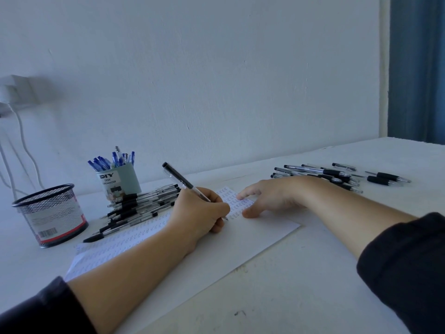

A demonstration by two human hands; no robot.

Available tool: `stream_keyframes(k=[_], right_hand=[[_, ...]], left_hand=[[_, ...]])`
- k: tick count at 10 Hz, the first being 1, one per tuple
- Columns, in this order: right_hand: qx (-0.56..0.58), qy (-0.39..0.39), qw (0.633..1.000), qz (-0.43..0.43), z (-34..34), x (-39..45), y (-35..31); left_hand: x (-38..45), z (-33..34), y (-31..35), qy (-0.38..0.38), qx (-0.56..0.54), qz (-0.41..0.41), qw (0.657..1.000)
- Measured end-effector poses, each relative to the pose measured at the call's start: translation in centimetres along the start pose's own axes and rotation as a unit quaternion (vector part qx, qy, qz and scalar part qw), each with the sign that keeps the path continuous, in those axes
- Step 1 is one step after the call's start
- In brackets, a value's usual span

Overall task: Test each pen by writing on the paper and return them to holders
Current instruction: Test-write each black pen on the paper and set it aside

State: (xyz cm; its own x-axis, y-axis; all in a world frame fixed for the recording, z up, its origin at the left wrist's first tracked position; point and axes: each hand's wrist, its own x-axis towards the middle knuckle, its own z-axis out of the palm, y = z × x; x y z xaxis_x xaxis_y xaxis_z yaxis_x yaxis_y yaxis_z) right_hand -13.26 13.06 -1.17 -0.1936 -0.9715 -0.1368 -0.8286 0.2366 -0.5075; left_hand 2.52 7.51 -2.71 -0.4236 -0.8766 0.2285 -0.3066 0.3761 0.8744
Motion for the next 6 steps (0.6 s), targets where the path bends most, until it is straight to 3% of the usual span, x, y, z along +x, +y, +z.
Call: stream_keyframes(k=[6], right_hand=[[0.002,-0.001,1.000,0.001,0.02,0.02,0.01]], left_hand=[[0.04,0.16,-0.11,-0.007,-0.008,0.016,1.000]])
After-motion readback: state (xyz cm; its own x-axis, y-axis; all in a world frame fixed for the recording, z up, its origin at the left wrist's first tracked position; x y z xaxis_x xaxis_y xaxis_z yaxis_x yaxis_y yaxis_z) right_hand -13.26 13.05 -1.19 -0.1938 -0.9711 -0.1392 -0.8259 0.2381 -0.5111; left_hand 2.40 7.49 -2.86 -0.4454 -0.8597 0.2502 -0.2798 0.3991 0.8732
